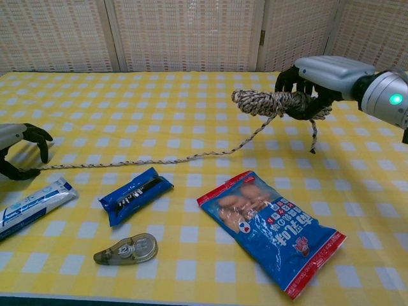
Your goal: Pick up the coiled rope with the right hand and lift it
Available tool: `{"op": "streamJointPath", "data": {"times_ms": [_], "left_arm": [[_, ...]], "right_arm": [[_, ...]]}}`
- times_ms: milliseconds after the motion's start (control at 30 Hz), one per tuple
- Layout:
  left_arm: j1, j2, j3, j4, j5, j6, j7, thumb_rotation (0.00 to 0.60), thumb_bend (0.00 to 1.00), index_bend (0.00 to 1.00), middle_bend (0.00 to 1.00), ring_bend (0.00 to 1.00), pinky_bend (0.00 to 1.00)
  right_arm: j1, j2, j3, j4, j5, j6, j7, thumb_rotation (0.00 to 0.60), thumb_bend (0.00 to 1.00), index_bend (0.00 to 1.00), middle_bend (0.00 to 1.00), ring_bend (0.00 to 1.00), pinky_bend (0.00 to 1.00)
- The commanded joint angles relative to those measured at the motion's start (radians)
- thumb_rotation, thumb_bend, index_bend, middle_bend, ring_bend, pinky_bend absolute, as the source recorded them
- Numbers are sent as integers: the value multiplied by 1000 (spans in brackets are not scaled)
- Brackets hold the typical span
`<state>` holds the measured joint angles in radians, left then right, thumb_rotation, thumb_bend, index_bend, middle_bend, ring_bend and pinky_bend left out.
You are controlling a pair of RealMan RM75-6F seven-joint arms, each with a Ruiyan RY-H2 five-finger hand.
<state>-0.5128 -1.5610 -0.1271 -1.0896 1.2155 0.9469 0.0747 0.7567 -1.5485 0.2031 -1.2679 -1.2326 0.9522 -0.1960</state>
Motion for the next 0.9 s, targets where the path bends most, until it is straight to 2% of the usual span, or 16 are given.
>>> {"op": "streamJointPath", "data": {"times_ms": [33,900], "left_arm": [[1,-5,0,7,2,2,-8,600,432,508,188,38,0],[0,-46,-3,66,15,9,-45,600,459,584,188,48,0]], "right_arm": [[0,-1,0,2,1,-1,-1,600,520,605,592,573,412],[-2,-11,0,12,12,-3,-9,600,521,605,592,573,412]]}}
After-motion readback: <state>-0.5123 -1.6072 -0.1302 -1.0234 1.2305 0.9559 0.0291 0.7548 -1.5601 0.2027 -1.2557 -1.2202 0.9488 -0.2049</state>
